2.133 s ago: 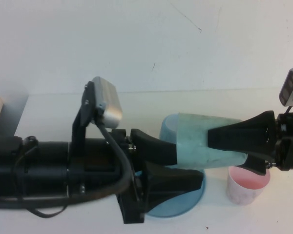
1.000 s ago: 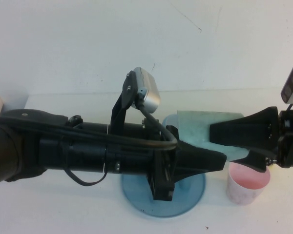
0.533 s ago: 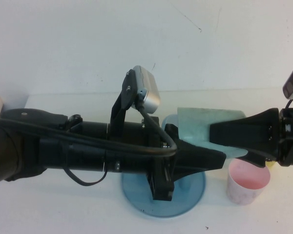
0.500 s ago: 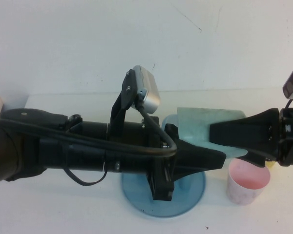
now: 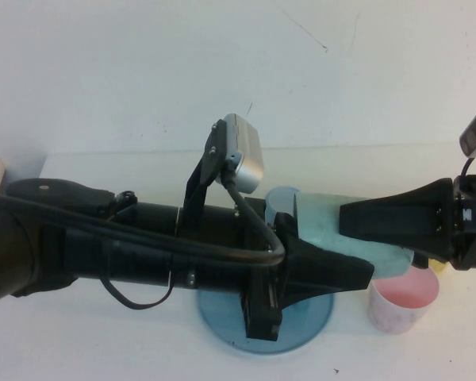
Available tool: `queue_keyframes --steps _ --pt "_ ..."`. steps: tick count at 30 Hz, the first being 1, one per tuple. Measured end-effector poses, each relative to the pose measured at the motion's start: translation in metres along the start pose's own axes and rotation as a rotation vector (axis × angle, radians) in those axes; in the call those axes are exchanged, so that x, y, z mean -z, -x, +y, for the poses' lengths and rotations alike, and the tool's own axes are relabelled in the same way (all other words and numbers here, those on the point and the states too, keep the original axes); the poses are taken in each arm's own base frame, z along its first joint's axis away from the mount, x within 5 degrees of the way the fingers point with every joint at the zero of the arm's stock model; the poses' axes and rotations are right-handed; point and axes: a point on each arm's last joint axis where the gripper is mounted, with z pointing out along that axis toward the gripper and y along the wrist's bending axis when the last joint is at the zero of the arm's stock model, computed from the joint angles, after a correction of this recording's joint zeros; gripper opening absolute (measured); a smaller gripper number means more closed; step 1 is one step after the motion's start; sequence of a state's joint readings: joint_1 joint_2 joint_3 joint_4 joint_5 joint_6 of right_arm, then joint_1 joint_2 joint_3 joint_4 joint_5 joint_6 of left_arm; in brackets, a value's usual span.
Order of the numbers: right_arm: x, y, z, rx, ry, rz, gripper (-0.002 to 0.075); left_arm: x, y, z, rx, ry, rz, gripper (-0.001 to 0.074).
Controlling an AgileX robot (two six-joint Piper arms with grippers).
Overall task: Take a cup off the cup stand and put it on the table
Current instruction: Hand over the cup, then place the cup on the table
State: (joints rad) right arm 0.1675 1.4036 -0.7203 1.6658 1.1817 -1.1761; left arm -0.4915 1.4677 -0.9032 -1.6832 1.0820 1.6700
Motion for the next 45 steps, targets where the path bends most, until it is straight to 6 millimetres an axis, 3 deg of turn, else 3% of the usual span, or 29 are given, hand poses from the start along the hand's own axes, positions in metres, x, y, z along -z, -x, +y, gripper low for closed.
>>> queue_keyframes --steps 5,10,20,25,29,33,41,45 --pt "0.0 0.0 0.0 0.0 0.002 -0.004 0.0678 0.0 0.0 -0.001 0.016 -0.007 0.005 0.0028" --pt "0.0 0.001 0.0 0.0 0.003 -0.007 0.0678 0.009 0.003 -0.016 -0.037 0.038 0.09 0.0027" --pt "0.0 0.001 0.0 0.003 -0.001 -0.015 0.0673 0.059 0.015 -0.07 -0.14 0.345 0.336 0.0026" --pt "0.0 0.001 0.0 0.003 -0.001 -0.015 0.0648 0.088 0.028 -0.083 0.035 0.6 0.528 0.0026" --pt "0.0 0.001 0.0 0.003 -0.001 -0.015 0.061 0.102 0.031 -0.068 0.211 0.8 0.717 0.0026" --pt "0.0 0.001 0.0 0.006 -0.003 -0.009 0.0563 0.096 0.023 -0.036 0.298 0.879 0.834 0.0026" --pt "0.0 -0.002 -0.001 0.018 -0.019 0.025 0.05 0.07 -0.024 0.041 0.403 0.867 1.13 0.0025" --pt "0.0 -0.004 -0.002 0.027 -0.031 0.047 0.0477 0.062 -0.045 0.07 0.399 0.879 1.219 0.0025"
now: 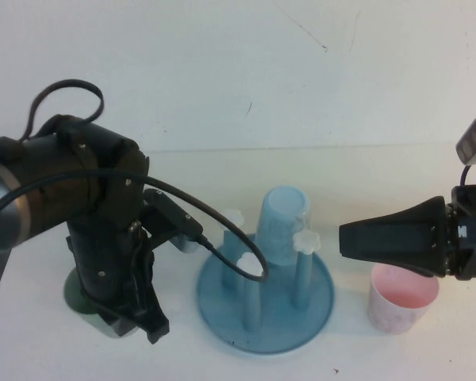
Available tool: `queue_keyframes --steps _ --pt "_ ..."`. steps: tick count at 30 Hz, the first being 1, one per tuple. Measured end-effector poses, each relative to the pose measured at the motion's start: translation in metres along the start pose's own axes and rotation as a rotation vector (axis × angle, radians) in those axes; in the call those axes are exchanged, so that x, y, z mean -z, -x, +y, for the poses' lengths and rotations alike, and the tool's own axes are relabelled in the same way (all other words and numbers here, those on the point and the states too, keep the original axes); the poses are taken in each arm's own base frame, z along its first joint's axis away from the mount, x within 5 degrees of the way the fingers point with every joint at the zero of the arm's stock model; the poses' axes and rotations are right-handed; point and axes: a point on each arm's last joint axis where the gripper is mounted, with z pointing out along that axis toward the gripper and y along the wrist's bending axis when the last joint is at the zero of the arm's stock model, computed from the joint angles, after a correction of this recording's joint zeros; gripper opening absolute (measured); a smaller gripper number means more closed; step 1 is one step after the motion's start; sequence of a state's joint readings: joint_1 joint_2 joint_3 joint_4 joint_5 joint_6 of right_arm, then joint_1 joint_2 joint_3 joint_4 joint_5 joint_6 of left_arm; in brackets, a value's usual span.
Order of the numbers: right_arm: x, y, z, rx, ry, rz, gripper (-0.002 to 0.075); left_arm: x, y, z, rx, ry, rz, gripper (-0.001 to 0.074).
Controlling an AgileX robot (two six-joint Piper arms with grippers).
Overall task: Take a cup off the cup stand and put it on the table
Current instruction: Place the cup on the table
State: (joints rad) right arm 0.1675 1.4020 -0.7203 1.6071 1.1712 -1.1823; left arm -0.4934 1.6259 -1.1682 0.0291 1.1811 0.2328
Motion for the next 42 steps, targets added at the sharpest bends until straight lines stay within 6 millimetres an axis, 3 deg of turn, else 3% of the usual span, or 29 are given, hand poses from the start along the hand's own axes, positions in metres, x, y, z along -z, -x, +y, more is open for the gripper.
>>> queue_keyframes --steps 11,25,28,32,34,36,42 --pt "0.0 -0.002 -0.001 0.007 -0.007 0.017 0.0449 -0.028 0.03 0.007 -0.013 0.042 -0.122 0.0024" --pt "0.0 -0.002 -0.001 0.007 -0.007 0.017 0.0438 -0.058 0.04 0.008 -0.062 0.022 -0.051 0.0034" --pt "0.0 -0.002 -0.001 0.007 -0.008 0.019 0.0427 -0.059 0.041 0.007 -0.053 0.004 -0.052 0.0115" --pt "0.0 -0.002 -0.001 0.007 -0.008 0.019 0.0407 -0.059 0.041 0.006 -0.047 -0.006 -0.051 0.0347" --pt "0.0 -0.002 -0.001 0.007 -0.008 0.019 0.0403 -0.06 0.04 0.006 -0.044 -0.012 -0.037 0.0427" --pt "0.0 -0.002 -0.001 0.007 -0.008 0.019 0.0402 -0.06 0.038 0.005 -0.036 -0.024 -0.02 0.0438" --pt "0.0 -0.002 -0.001 0.007 -0.008 0.019 0.0399 -0.043 0.032 0.004 -0.009 -0.019 -0.038 0.037"
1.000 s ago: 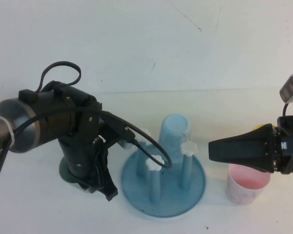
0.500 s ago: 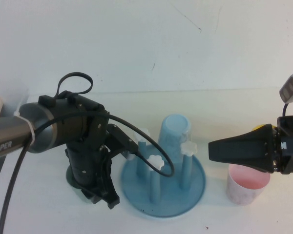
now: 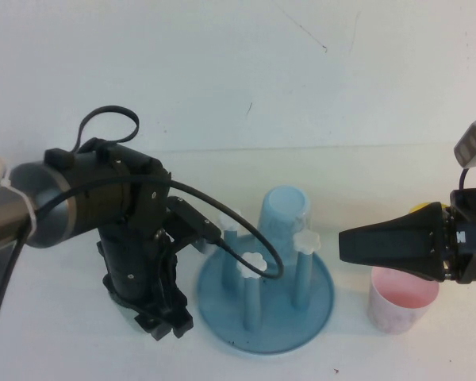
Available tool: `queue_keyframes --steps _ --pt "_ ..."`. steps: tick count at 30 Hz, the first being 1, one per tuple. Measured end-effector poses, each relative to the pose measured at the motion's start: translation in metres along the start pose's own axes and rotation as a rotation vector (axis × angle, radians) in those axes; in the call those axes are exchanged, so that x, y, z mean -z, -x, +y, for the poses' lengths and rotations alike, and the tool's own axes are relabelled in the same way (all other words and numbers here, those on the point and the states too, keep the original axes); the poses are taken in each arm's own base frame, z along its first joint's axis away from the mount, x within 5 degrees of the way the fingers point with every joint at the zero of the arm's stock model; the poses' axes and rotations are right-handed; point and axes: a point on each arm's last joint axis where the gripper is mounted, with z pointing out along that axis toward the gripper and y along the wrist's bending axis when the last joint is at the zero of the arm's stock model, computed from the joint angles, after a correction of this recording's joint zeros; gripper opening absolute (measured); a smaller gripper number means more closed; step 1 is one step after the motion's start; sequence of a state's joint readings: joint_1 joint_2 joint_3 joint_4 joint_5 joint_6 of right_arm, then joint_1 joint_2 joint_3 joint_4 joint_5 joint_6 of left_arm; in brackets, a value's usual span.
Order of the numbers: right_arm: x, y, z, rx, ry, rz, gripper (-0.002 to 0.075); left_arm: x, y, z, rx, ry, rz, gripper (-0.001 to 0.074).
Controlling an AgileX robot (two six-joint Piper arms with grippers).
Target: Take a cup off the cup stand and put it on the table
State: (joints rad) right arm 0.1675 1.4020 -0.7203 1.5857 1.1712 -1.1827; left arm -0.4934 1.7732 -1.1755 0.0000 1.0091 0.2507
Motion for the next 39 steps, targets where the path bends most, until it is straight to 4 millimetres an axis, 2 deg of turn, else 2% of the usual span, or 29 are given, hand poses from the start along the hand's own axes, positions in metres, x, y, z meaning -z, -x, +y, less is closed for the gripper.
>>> queue_keyframes --steps 10,12,18,23,26,28,31,33,36,39 --pt "0.0 0.0 0.0 -0.001 0.002 -0.004 0.0398 0.074 -0.025 -0.006 0.053 0.05 -0.212 0.0342" --pt "0.0 0.0 0.0 0.0 0.002 -0.004 0.0398 0.091 -0.032 -0.008 0.078 0.051 -0.261 0.0307" --pt "0.001 0.0 0.002 0.006 0.003 -0.006 0.0397 0.148 -0.068 -0.022 0.119 0.031 -0.48 0.0062" --pt "0.004 -0.001 0.012 0.021 0.001 -0.001 0.0397 0.196 -0.106 -0.037 0.128 0.016 -0.743 0.0008" --pt "0.007 -0.008 0.017 0.012 -0.036 0.071 0.0395 0.212 -0.133 -0.048 0.138 -0.017 -0.893 0.0004" --pt "0.01 -0.014 0.021 0.025 -0.067 0.12 0.0373 0.216 -0.154 -0.056 0.135 -0.041 -0.978 0.0004" --pt "0.015 -0.017 0.035 0.082 -0.071 0.119 0.0296 0.206 -0.182 -0.069 0.104 -0.085 -1.059 0.0001" --pt "0.019 -0.016 0.051 0.148 -0.046 0.076 0.0226 0.189 -0.199 -0.076 0.076 -0.097 -1.085 0.0" --pt "0.028 -0.015 0.085 0.294 0.032 -0.052 0.0098 0.158 -0.22 -0.083 0.071 -0.118 -1.118 0.0" --pt "0.04 -0.019 0.119 0.45 0.1 -0.161 0.0029 0.134 -0.239 -0.091 0.102 -0.161 -1.206 -0.0001"
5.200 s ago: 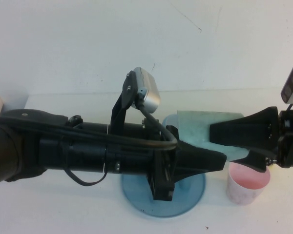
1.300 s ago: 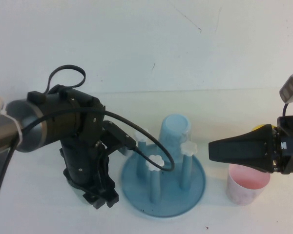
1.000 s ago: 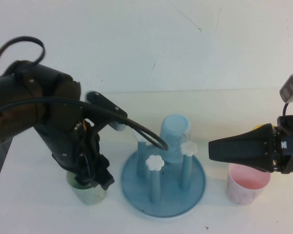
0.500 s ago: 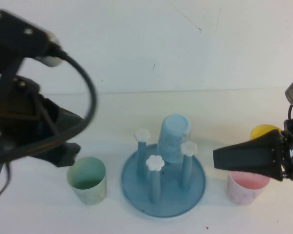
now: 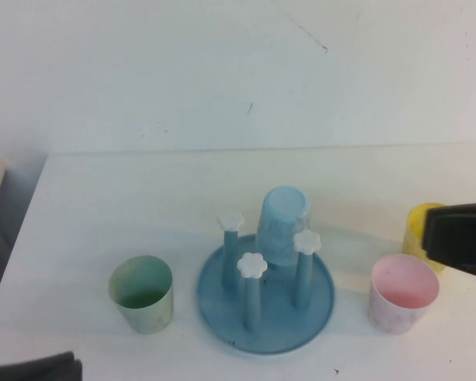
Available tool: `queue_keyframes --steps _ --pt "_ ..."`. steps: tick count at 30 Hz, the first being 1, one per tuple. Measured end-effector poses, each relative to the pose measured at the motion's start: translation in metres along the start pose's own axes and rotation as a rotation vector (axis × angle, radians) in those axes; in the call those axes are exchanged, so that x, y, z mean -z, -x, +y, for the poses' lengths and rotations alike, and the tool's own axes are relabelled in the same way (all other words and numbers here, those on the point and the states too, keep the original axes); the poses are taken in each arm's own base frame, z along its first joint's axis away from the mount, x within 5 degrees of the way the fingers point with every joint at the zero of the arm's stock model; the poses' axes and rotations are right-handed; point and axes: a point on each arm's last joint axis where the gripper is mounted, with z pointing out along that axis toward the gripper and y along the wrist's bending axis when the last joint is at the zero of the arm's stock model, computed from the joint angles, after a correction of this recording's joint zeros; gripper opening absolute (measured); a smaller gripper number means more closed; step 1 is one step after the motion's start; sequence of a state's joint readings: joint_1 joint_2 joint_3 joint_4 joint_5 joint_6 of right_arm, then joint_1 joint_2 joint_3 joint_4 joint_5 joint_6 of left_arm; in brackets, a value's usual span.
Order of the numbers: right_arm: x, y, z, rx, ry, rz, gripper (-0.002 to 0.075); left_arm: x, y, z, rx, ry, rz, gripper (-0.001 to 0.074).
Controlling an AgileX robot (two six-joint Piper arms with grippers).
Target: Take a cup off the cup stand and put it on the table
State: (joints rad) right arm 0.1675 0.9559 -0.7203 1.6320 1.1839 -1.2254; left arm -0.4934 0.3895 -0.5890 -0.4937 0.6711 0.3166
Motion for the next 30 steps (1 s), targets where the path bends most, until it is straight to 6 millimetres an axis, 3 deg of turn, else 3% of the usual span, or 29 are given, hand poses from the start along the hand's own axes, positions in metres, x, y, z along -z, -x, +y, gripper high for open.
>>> queue_keyframes --steps 4,9,14,19,30 --pt "0.014 0.001 0.04 0.215 -0.047 -0.061 0.0006 0.009 -0.032 -0.002 0.044 -0.021 -0.112 -0.0001" --pt "0.039 -0.011 0.076 0.456 -0.331 -0.08 0.0 0.021 -0.061 -0.003 0.038 -0.034 -0.242 -0.0001" --pt "0.064 -0.027 0.099 0.583 -0.568 -0.099 -0.0001 0.012 -0.08 0.001 0.041 -0.028 -0.215 -0.0001" --pt "0.076 -0.038 0.104 0.585 -0.687 -0.069 -0.0001 0.003 -0.092 0.004 0.056 -0.025 -0.167 -0.0001" --pt "0.081 -0.044 0.095 0.601 -0.773 0.025 -0.0001 -0.008 -0.109 0.009 0.08 -0.021 -0.108 -0.0001"
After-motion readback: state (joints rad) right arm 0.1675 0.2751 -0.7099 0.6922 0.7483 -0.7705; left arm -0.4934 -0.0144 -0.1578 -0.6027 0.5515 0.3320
